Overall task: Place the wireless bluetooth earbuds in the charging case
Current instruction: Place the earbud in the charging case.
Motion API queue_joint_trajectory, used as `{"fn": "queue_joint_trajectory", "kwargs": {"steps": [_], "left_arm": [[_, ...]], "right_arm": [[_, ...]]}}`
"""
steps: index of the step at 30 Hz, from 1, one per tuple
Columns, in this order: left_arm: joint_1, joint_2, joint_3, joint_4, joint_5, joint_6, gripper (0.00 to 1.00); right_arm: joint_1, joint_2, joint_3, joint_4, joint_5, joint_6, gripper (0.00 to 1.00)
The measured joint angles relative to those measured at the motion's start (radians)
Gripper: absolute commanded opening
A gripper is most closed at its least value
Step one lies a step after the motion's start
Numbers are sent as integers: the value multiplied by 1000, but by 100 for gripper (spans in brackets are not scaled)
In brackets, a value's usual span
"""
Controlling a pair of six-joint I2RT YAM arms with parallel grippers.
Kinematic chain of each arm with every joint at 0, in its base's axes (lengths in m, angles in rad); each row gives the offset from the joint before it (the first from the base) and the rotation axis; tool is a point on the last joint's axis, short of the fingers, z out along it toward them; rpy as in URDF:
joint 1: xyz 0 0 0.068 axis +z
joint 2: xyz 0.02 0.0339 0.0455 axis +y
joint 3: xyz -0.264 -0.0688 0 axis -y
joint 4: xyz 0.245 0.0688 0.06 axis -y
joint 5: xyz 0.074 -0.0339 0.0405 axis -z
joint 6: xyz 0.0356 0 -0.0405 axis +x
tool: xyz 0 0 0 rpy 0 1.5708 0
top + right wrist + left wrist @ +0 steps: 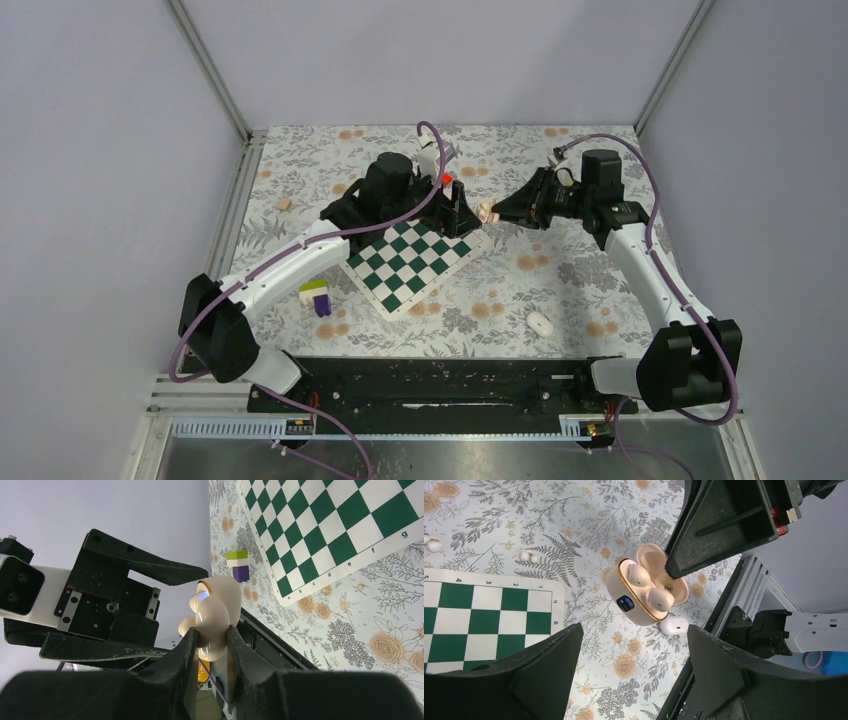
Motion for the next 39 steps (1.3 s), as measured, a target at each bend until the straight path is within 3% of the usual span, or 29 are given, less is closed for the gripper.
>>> {"fn": "queue_joint_trajectory", "kwargs": {"steps": [39], "left_arm": [[-2,32,29,4,-89,-15,75]], "right_arm": [[0,0,0,13,0,0,0]]}}
